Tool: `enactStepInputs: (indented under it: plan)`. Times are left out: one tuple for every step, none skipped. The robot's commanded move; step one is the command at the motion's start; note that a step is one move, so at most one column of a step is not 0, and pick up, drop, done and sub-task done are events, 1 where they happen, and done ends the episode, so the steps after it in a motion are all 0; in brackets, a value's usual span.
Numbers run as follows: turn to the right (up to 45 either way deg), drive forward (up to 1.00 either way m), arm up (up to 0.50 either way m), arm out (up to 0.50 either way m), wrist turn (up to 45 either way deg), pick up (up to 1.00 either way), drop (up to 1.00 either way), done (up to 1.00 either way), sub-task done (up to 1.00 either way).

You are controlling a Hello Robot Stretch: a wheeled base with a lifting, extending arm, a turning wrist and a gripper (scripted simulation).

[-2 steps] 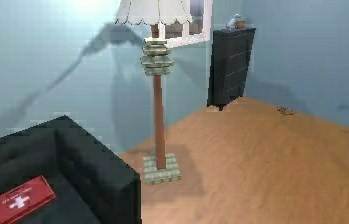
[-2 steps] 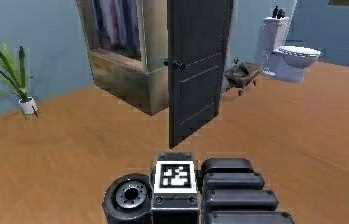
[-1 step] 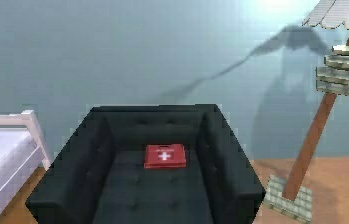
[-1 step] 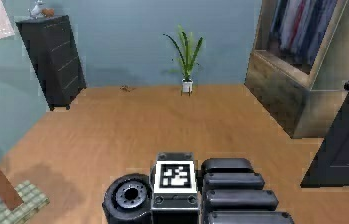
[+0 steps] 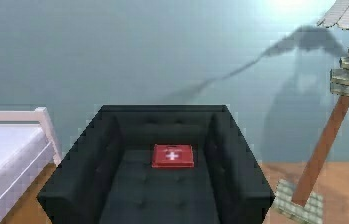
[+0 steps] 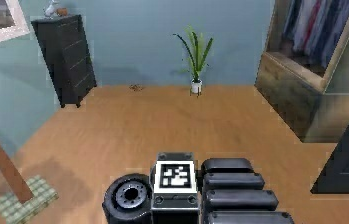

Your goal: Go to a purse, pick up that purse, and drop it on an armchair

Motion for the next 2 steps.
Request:
enactStepInputs:
  plan:
    - [45.0, 0.0, 0.0, 0.0, 0.0, 0.0, 0.0, 0.0, 0.0]
    - [45.0, 0.0, 0.0, 0.0, 0.0, 0.0, 0.0, 0.0, 0.0]
